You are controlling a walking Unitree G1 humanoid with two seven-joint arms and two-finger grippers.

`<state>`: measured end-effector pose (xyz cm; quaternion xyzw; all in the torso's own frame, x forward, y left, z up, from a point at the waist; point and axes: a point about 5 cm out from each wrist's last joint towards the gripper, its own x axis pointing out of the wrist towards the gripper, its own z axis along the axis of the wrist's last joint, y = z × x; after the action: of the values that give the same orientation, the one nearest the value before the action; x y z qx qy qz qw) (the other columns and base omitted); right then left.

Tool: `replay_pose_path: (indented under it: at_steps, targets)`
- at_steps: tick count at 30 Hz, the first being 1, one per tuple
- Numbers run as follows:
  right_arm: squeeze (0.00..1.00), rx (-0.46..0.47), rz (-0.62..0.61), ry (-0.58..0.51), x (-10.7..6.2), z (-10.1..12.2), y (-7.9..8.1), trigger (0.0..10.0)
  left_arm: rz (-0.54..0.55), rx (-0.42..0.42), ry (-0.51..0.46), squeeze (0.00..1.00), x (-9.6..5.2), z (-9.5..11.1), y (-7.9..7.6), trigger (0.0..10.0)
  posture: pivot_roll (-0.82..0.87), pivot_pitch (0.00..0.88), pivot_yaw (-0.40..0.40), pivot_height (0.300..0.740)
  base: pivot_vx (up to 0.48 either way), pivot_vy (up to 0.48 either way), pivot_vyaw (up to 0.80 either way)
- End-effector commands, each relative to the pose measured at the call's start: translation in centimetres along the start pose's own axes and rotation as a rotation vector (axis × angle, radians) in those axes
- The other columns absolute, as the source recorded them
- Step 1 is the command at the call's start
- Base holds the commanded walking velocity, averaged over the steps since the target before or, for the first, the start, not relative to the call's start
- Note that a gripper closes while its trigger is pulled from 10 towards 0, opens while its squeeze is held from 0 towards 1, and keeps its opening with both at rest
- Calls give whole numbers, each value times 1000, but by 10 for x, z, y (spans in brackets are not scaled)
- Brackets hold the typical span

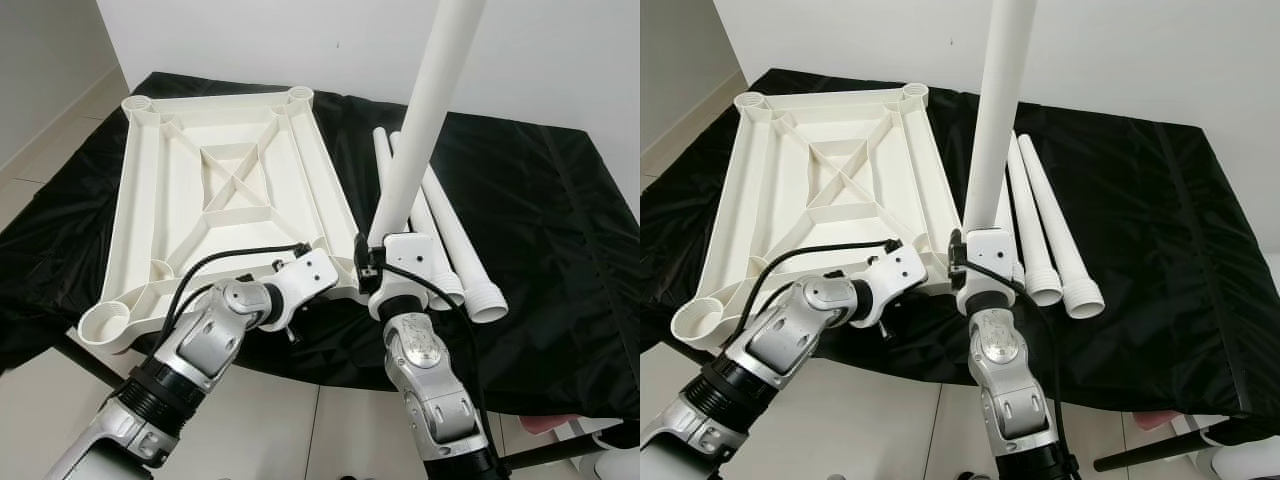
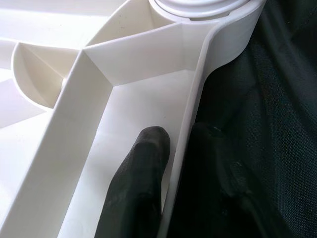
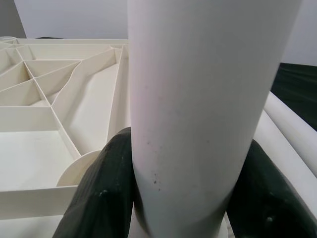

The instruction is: Building children table

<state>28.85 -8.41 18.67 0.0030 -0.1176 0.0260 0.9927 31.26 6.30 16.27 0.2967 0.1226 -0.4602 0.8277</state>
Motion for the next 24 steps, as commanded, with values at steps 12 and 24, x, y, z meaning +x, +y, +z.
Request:
replay_pose_path:
  at_steps: [12,24]
  targets:
    - [1000,55,-65,29,-4,-5,-4,10000,-74,22,-15,0,4,4,-11,10000,-88,148,-10,740,0,0,0]
    - [0,79,-8,0,-2,0,0,2157,-72,22,-16,0,4,5,-11,10000,-86,141,-15,740,0,0,0]
